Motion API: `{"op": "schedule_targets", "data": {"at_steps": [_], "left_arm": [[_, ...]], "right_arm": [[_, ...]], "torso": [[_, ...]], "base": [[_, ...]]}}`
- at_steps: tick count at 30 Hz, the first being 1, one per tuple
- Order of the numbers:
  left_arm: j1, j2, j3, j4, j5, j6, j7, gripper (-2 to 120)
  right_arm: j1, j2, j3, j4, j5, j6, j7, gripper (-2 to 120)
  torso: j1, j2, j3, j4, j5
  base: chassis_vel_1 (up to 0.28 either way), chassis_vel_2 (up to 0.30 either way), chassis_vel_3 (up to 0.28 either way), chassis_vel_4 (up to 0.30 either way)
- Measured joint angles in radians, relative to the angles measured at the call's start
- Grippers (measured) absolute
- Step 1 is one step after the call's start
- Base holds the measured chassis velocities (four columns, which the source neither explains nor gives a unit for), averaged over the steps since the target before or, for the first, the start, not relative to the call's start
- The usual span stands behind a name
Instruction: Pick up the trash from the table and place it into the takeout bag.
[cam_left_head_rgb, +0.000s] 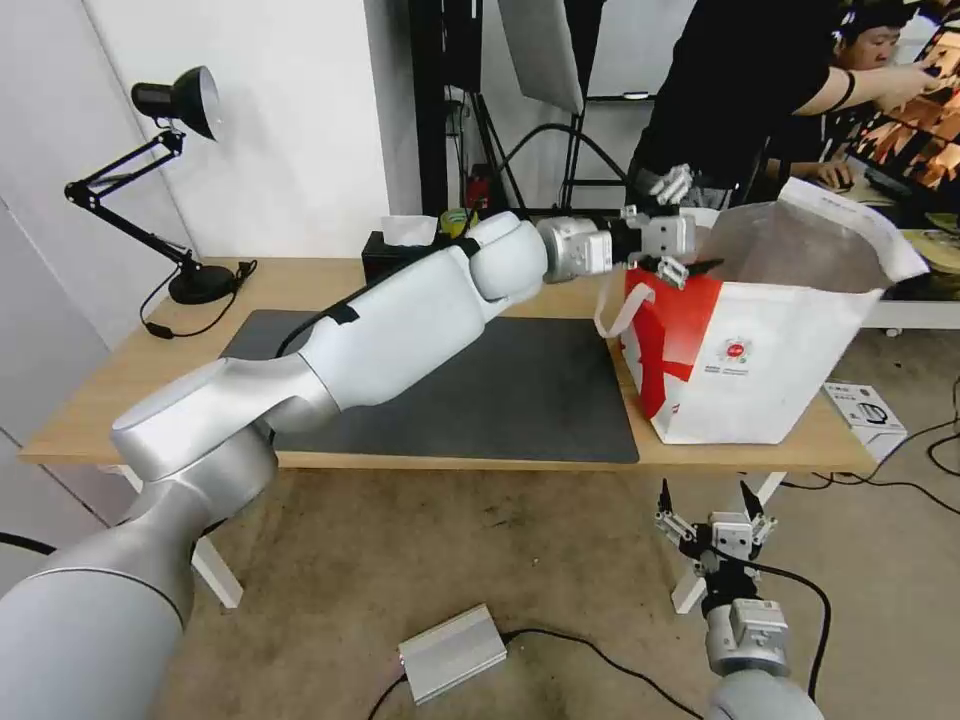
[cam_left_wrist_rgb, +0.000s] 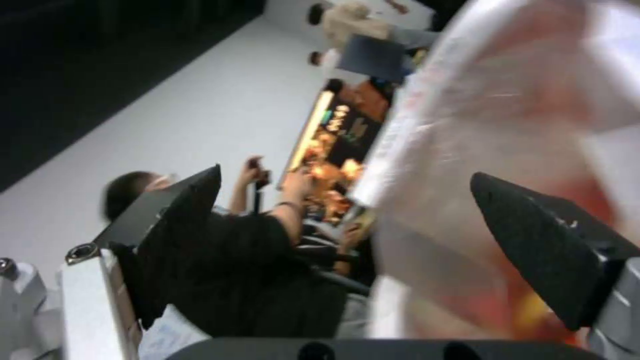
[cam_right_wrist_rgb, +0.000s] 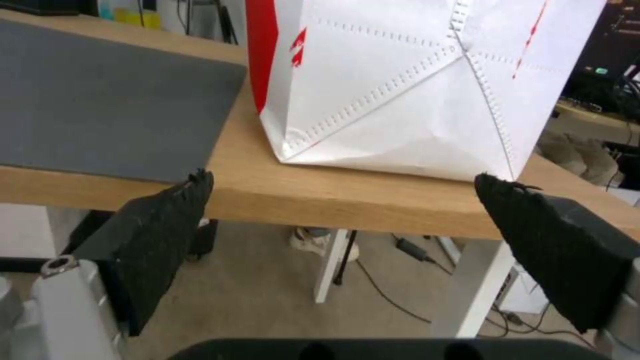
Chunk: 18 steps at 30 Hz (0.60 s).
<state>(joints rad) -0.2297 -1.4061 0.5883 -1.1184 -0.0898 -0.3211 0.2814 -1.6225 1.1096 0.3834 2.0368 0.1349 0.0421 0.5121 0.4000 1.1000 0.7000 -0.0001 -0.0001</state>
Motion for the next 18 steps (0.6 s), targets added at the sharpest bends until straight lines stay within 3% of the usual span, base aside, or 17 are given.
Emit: {"op": "schedule_targets", "data": {"at_steps": [9, 14, 18], "left_arm": [[-0.055, 0.054, -0.110, 0.012, -0.044, 0.029, -0.045, 100], [-0.068, 0.130, -0.155, 0.001, -0.119, 0.078, -0.076, 100], [-0.049, 0.254, -0.200, -0.057, -0.198, 0.135, -0.108, 100]], "right_arm": [[0.005, -0.001, 0.000, 0.003, 0.001, -0.002, 0.000, 100], [0.006, -0.003, 0.002, 0.007, 0.003, -0.004, 0.000, 100], [0.006, -0.011, 0.012, 0.010, 0.006, -0.004, 0.000, 100]], "torso": [[0.000, 0.000, 0.000, 0.0000, 0.0000], [0.000, 0.000, 0.000, 0.0000, -0.0001], [0.000, 0.000, 0.000, 0.0002, -0.0003]], "base": [[0.000, 0.000, 0.000, 0.000], [0.000, 0.000, 0.000, 0.000], [0.000, 0.000, 0.000, 0.000]]}}
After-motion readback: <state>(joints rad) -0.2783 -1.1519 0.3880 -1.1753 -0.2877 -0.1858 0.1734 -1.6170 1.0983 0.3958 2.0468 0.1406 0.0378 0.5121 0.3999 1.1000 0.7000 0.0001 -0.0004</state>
